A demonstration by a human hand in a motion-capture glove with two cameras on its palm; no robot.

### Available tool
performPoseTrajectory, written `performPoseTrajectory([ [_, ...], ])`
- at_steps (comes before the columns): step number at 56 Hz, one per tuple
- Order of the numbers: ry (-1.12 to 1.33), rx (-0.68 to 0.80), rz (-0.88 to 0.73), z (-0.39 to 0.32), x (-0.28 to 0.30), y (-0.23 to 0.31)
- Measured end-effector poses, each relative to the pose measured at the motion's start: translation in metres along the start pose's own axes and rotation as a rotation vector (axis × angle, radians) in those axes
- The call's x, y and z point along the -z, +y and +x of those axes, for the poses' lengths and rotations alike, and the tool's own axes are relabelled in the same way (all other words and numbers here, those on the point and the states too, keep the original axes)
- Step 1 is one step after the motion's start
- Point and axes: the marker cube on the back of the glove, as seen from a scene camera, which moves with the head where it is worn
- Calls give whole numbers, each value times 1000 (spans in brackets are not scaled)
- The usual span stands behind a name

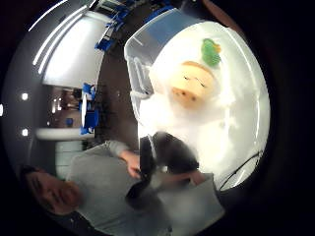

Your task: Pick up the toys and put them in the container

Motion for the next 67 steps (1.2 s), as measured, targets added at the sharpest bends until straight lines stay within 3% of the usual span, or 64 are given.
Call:
performPoseTrajectory([
  [6, 69, -87, 66, 37, 16, 46],
  [14, 40, -97, 101, 31, 13, 88],
  [28, 48, 22, 51, -14, -32, 126],
  [39, 219, 127, 13, -63, -95, 182],
  [54, 154, 85, -89, -60, -134, 171],
  [61, 211, 42, -219, -65, -180, 155],
  [67, 246, 90, -273, -65, -209, 151],
])
